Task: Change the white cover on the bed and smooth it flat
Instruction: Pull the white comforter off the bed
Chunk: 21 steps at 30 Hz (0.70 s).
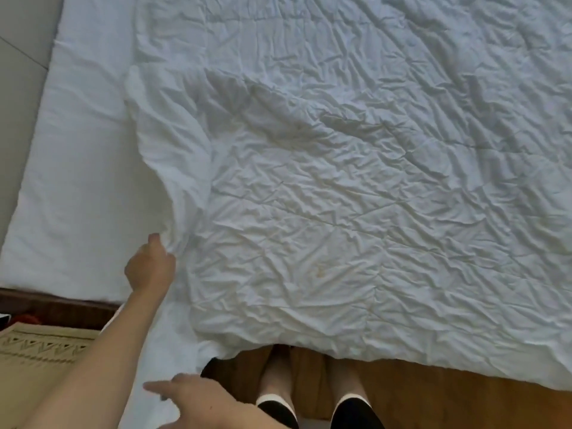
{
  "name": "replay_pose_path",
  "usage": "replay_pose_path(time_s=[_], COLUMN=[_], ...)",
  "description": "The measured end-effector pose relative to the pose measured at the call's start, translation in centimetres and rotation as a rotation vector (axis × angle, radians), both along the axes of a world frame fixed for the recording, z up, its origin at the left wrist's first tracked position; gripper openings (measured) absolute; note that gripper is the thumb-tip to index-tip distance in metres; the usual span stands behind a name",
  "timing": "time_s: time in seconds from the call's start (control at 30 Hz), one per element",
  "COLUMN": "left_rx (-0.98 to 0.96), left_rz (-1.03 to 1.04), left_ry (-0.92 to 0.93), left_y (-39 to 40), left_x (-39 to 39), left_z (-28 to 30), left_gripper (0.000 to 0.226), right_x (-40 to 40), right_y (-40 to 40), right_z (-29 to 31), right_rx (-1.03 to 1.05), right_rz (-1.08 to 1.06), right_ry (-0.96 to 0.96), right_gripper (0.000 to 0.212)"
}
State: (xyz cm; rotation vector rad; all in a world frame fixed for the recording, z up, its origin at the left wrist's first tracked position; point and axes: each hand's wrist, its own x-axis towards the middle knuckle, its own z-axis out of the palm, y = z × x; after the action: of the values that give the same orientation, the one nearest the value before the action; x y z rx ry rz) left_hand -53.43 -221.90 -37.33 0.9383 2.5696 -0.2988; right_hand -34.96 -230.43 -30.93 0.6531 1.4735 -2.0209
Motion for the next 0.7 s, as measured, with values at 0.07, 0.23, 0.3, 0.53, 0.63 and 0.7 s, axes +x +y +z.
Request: replay_pose_path(time_s=[0.07, 0.23, 0.3, 0.53, 0.63, 0.7], left_rx=[0.049, -0.051, -0.065, -0.096, -0.191, -0.233], left_rz=[-0.019, 0.144, 0.086, -0.252, -0.397, -0.517], left_ry=[0.11, 0.278, 0.261, -0.064, -0.176, -0.218], left_y=[-1.0, -4.3, -4.8, -4.9, -5.4, -6.1], left_x=[-3.1, -9.6, -9.0, 3.7, 10.0, 13.6], left_z=[2.1, 6.6, 7.1, 7.0, 7.5, 8.2], left_gripper=[0.03, 0.069, 0.074, 0.062, 0.055, 0.051], right_x=[3.5, 11.8, 15.0, 19.9, 21.0, 22.2], right_y=[1.1, 4.8, 6.6, 8.2, 7.1, 5.9], right_z=[-0.4, -3.8, -4.4, -1.9, 0.6, 2.4], right_rx=[0.147, 0.41, 0.499, 0.595, 0.534, 0.503], right_rz=[-0.125, -0.323, -0.292, -0.355, -0.532, -0.594], right_ry=[-0.034, -0.448, -0.537, -0.666, -0.671, -0.67], right_gripper=[0.058, 0.056, 0.056, 0.054, 0.053, 0.051])
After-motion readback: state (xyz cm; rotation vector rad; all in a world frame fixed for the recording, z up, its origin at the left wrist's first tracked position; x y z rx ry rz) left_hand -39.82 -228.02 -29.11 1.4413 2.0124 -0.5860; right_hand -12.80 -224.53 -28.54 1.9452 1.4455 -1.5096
